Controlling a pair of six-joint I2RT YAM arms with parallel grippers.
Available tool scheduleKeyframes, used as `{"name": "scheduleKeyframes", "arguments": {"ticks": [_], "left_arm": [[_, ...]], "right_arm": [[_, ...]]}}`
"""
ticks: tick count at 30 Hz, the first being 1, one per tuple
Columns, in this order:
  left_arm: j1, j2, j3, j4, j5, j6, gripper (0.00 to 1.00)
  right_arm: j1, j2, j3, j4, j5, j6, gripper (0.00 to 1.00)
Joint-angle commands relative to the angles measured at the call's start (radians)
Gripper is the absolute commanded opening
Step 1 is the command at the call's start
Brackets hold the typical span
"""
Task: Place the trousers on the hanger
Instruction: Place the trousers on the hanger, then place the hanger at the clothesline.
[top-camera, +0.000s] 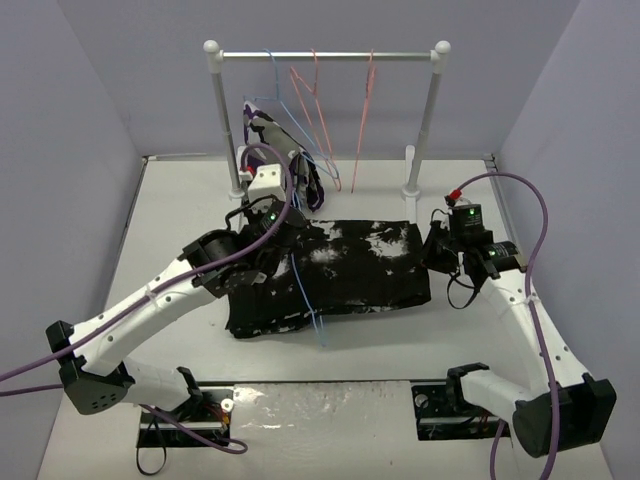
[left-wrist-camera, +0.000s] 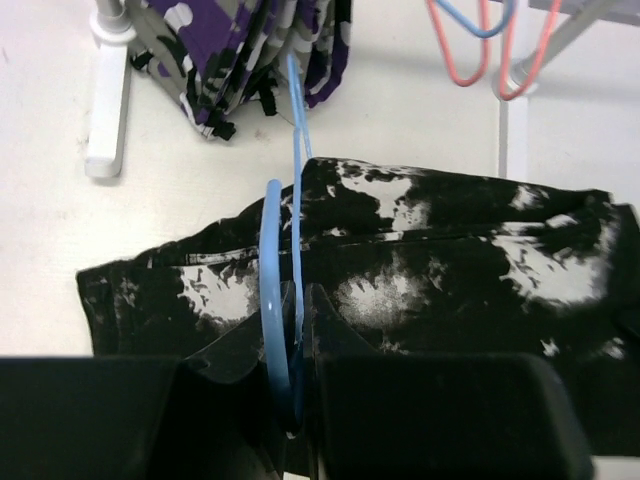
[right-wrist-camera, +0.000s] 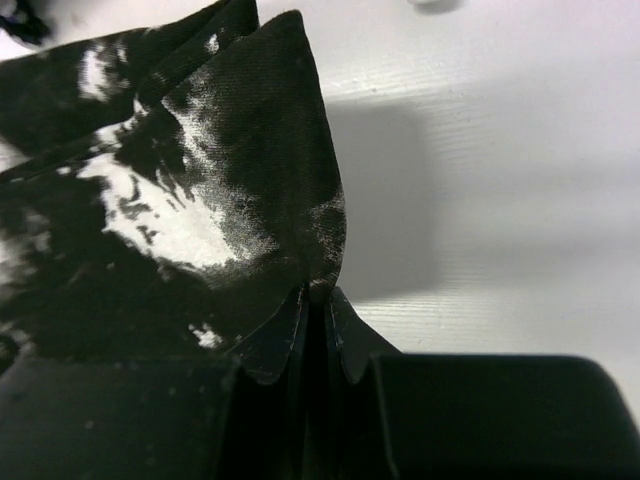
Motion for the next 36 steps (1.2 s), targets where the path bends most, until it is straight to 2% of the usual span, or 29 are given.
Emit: {"name": "scheduleKeyframes", "arguments": {"ticks": [1,4,8,9,11,14,19,23,28,32,36], "left_arm": [[0.012,-0.046,0.224,-0.012,0.056,0.178,0.0],[0.012,-0.038,0.306,-0.031,0.119,0.196,0.0],[0.011,-0.01,0.413,-0.068,0.194,0.215,0.0],[0.011,-0.007,0.428,-0.07,0.205,0.216,0.0],[0.011,-0.001,0.458,-0.072,0.217,0.216,0.0],[0.009,0.013,0.496,-0.085,0.216,0.218,0.0],[0.006,0.064,0.58,-0.154,0.168,0.215,0.0],[0.003,0.117,0.611,-0.17,0.151,0.201,0.0],[0.0,0.159,0.558,-0.088,0.15,0.184,0.0],[-0.009,0.18,0.524,-0.038,0.092,0.156,0.0],[-0.016,0.214,0.524,0.008,0.055,0.138,0.0]], "right_arm": [[-0.014,0.035,-0.032,0.067,0.031,-0.035,0.0],[-0.01,0.057,-0.052,0.1,0.013,-0.028,0.03],[0.032,0.101,-0.073,0.146,-0.009,-0.011,0.11],[0.048,0.12,-0.074,0.155,-0.009,-0.006,0.15],[0.101,0.138,-0.069,0.172,-0.005,0.004,0.3],[0.141,0.146,-0.04,0.174,0.026,0.012,0.47],[0.152,0.111,0.053,0.125,0.097,-0.022,0.6],[0.182,0.034,0.163,0.118,0.077,-0.049,0.64],[0.238,-0.046,0.248,0.16,0.071,-0.013,0.65],[0.252,-0.104,0.236,0.234,0.022,0.045,0.65],[0.324,-0.136,0.198,0.309,-0.008,0.083,0.65]]}}
